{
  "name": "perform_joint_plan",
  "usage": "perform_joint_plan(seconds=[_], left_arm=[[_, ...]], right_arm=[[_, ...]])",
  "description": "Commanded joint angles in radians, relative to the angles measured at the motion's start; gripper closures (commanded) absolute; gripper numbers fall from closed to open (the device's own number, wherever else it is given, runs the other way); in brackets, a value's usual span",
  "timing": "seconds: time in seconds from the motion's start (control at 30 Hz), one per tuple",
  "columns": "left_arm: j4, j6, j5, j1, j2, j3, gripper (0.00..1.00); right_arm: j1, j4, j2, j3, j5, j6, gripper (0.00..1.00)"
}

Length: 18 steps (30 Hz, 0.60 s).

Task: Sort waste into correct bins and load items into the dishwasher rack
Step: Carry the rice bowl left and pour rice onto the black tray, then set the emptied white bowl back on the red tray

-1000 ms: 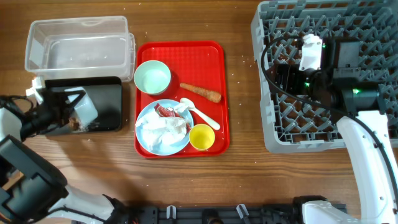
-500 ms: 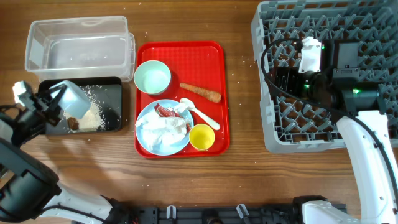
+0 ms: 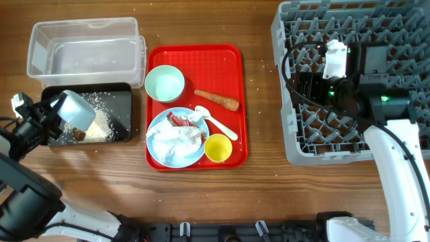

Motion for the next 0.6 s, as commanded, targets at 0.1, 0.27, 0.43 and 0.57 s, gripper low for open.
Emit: perform_joint_plan(seconds=[0.1,0.27,0.43,0.57], left_arm=[[0.045,-0.016,-0.006,-0.085,-0.105,0.021,0.96],[0.052,-0.021,-0.311,-0.330,-0.335,0.122,0.96],[0.236,-0.144,-0.935,-0.806,-0.519,0.183,0.96],[0.360,-0.117,-1.512,-1.202,-0.469,0.183,0.96]], right_arm=[[-0.004,0.011,0.009,0.007,0.010,0.011,0.04],[-0.004,0.013,0.009,0.007,0.010,0.011,0.04],[-0.004,0.013,0.009,0.007,0.010,0.011,0.04],[-0.004,0.005,0.009,0.007,0.010,0.011,0.04]])
